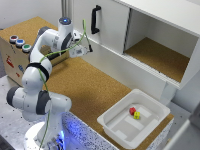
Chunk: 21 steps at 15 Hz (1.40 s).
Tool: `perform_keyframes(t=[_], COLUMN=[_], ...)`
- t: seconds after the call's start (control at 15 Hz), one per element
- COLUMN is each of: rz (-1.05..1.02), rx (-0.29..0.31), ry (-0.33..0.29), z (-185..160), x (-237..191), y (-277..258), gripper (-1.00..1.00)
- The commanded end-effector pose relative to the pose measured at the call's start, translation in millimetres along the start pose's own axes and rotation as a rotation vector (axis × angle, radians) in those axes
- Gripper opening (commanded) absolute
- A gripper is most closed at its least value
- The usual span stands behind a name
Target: Switch off the blue light
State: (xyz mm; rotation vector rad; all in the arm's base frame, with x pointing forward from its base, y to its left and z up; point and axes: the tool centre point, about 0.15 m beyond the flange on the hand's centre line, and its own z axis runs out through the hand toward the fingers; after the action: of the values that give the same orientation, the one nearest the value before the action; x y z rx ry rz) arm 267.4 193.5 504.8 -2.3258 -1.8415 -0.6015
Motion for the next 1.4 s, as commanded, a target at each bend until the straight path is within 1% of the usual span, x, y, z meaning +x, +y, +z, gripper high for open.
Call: perform_keyframes(t=[0.0,0.07,0.13,0.2,0.33,0.47,0.53,0.67,0.8,0.93,1.0,1.07,1.13,1.2,1.27,1.33], rz=[-0.254,-0.302,-0.369,-0.411,-0.477,-0.434,-0.388,-0.37,-0.335,-0.324,-0.302,-0.285,-0.284,-0.27,-0.287,-0.313], rx=[0.219,0.223,0.201,0.208,0.174,0.158,0.196,0.185,0.195,0.229,0.23,0.247,0.242,0.275,0.28,0.271], ry=[-0.261,-0.292,-0.328,-0.336,-0.357,-0.383,-0.365,-0.379,-0.368,-0.341,-0.319,-0.294,-0.289,-0.28,-0.282,-0.276], z=[-2.6,-0.6,2.2,3.9,9.8,24.5,29.0,38.4,45.3,49.0,50.0,51.0,56.1,62.8,66.0,69.2], x=[103.0,116.3,134.7,154.0,188.6,211.0,215.0,221.7,233.1,245.3,249.7,253.3,257.2,261.7,265.2,269.7], y=[-31.7,-42.8,-56.5,-67.8,-89.0,-96.9,-95.1,-97.8,-99.9,-114.1,-118.0,-120.2,-124.2,-129.2,-137.1,-150.3], gripper=[1.0,1.0,1.0,1.0,1.0,1.0,1.0,1.0,1.0,1.0,1.0,1.0,1.0,1.0,1.0,1.0])
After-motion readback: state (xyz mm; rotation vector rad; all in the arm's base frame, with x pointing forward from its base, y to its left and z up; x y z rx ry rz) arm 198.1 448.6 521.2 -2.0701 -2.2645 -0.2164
